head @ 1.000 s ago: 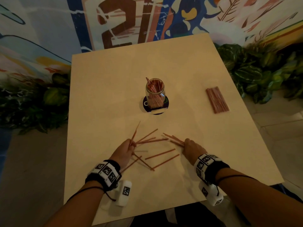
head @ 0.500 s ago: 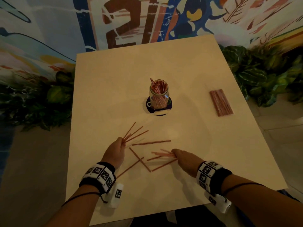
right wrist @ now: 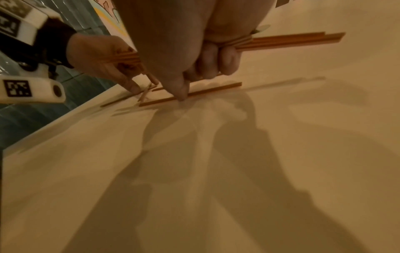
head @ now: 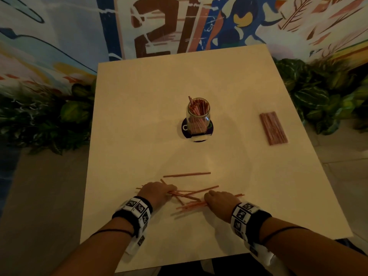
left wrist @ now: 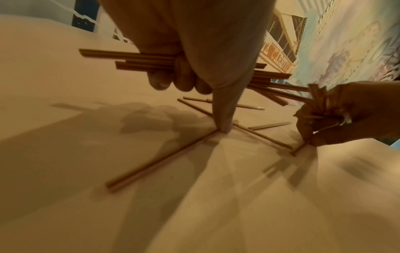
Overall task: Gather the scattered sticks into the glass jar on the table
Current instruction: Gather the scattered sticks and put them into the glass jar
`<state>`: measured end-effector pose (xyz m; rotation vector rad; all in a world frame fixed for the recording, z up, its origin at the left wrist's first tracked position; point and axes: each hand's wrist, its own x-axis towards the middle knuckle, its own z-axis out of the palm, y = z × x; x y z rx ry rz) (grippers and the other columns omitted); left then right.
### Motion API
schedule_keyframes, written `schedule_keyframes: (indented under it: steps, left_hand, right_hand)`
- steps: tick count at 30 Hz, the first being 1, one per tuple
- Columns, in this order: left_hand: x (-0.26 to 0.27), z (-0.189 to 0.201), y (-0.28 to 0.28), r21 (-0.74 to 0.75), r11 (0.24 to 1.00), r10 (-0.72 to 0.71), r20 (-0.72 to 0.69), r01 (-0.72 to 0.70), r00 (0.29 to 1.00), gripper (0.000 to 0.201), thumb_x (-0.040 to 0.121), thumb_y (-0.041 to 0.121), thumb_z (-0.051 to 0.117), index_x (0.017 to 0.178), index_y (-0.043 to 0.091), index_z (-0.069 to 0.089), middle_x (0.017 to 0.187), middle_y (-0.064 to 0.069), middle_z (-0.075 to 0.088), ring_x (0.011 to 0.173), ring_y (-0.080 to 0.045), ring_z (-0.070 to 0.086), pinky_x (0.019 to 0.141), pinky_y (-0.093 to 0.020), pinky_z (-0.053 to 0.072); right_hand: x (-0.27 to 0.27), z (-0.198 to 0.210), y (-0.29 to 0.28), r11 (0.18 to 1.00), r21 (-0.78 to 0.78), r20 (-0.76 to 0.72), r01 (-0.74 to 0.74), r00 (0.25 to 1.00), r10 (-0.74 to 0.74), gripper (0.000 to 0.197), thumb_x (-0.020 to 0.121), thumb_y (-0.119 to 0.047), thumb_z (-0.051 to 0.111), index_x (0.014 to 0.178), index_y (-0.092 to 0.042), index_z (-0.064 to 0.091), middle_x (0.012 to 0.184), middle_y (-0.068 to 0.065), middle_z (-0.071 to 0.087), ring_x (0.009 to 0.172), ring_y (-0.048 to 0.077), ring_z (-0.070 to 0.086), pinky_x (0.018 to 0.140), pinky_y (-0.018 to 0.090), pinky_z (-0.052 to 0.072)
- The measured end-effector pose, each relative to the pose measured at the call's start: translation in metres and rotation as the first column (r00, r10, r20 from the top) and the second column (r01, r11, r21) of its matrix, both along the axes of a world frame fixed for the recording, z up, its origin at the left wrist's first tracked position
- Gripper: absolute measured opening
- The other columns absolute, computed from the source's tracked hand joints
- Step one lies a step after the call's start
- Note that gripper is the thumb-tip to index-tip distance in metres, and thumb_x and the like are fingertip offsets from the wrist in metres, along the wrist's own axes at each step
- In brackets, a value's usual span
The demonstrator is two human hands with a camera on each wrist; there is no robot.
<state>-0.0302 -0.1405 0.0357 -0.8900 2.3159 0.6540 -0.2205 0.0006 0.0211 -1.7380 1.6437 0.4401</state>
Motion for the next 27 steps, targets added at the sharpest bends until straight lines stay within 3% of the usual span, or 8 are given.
schedule_keyframes:
  steps: [3, 5, 7, 10, 14, 19, 23, 27]
  left_hand:
    - [-0.004, -0.004, 0.003, -0.067, 0.993, -0.097, 0.038, 0.099, 0.995, 0.027, 0.096, 0.028, 0.040, 0.114, 0.019, 0.057, 0.116, -0.010, 0.064, 0.108, -0.030, 0.057, 0.089, -0.036, 0.042]
    - [-0.003, -0.006, 0.004, -0.054, 0.996, -0.070, 0.037, 0.072, 0.997, 0.026, 0.096, 0.027, 0.039, 0.111, 0.014, 0.056, 0.114, -0.011, 0.063, 0.106, -0.031, 0.056, 0.086, -0.037, 0.041]
    - [0.001, -0.007, 0.004, -0.013, 1.000, 0.015, -0.026, -0.016, 1.000, 0.025, 0.096, 0.029, 0.040, 0.106, 0.013, 0.055, 0.109, -0.011, 0.063, 0.101, -0.031, 0.058, 0.083, -0.037, 0.043]
    - [0.010, -0.007, 0.005, 0.082, 0.973, 0.227, -0.158, -0.217, 0.961, 0.019, 0.094, 0.034, 0.042, 0.089, 0.016, 0.049, 0.086, -0.003, 0.057, 0.083, -0.028, 0.056, 0.070, -0.035, 0.043]
    - [0.023, -0.005, 0.003, 0.171, 0.909, 0.410, -0.213, -0.379, 0.887, 0.010, 0.094, 0.021, 0.041, 0.086, 0.015, 0.037, 0.071, 0.004, 0.041, 0.072, -0.024, 0.046, 0.064, -0.030, 0.033]
    - [0.039, -0.008, 0.003, 0.187, 0.907, 0.402, -0.121, -0.377, 0.908, 0.009, 0.098, 0.022, 0.035, 0.100, 0.014, 0.039, 0.082, -0.009, 0.058, 0.072, -0.029, 0.056, 0.064, -0.035, 0.041]
    - [0.040, -0.009, 0.009, 0.157, 0.919, 0.374, -0.063, -0.361, 0.925, 0.021, 0.098, 0.023, 0.034, 0.112, 0.009, 0.040, 0.098, -0.016, 0.062, 0.087, -0.034, 0.060, 0.068, -0.033, 0.040]
    - [0.038, -0.008, 0.017, 0.160, 0.920, 0.369, -0.048, -0.357, 0.928, 0.026, 0.092, 0.037, 0.042, 0.110, 0.018, 0.040, 0.101, -0.009, 0.063, 0.090, -0.030, 0.062, 0.073, -0.035, 0.048]
  right_hand:
    - [0.004, -0.001, -0.003, 0.999, 0.023, -0.024, 0.025, 0.999, -0.024, 0.030, 0.095, -0.013, 0.034, 0.122, -0.004, 0.043, 0.123, 0.018, 0.050, 0.106, 0.037, 0.055, 0.086, 0.043, 0.042]
    - [0.005, -0.002, -0.003, 0.999, 0.028, -0.032, 0.032, 0.999, -0.031, 0.032, 0.093, -0.013, 0.034, 0.123, -0.004, 0.043, 0.124, 0.017, 0.050, 0.107, 0.035, 0.055, 0.088, 0.042, 0.041]
    - [0.005, -0.003, -0.001, 1.000, 0.016, -0.034, 0.022, 0.999, -0.021, 0.032, 0.093, -0.014, 0.036, 0.123, -0.005, 0.043, 0.123, 0.017, 0.050, 0.106, 0.034, 0.054, 0.087, 0.042, 0.041]
    - [0.004, -0.003, 0.003, 0.999, 0.001, -0.020, 0.035, 0.999, -0.035, 0.034, 0.092, -0.017, 0.038, 0.123, -0.005, 0.042, 0.125, 0.016, 0.047, 0.108, 0.033, 0.051, 0.088, 0.041, 0.039]
    - [-0.006, 0.000, -0.002, 0.995, -0.038, 0.042, 0.090, 0.995, -0.088, 0.033, 0.091, -0.019, 0.040, 0.122, -0.006, 0.042, 0.126, 0.014, 0.050, 0.115, 0.030, 0.047, 0.095, 0.040, 0.039]
    - [-0.010, 0.004, -0.018, 0.994, -0.076, 0.090, 0.077, 0.993, -0.070, 0.033, 0.094, -0.013, 0.033, 0.127, -0.014, 0.038, 0.123, 0.011, 0.054, 0.107, 0.029, 0.052, 0.091, 0.039, 0.038]
    - [-0.005, 0.006, -0.028, 0.992, -0.029, 0.074, 0.120, 0.990, -0.118, 0.042, 0.096, -0.021, 0.031, 0.138, -0.019, 0.025, 0.125, 0.011, 0.056, 0.100, 0.034, 0.059, 0.085, 0.039, 0.044]
    - [0.001, 0.003, -0.033, 0.991, -0.116, -0.012, 0.067, 0.998, -0.069, 0.039, 0.099, -0.031, 0.029, 0.135, -0.016, 0.030, 0.123, 0.011, 0.060, 0.101, 0.034, 0.062, 0.085, 0.040, 0.046]
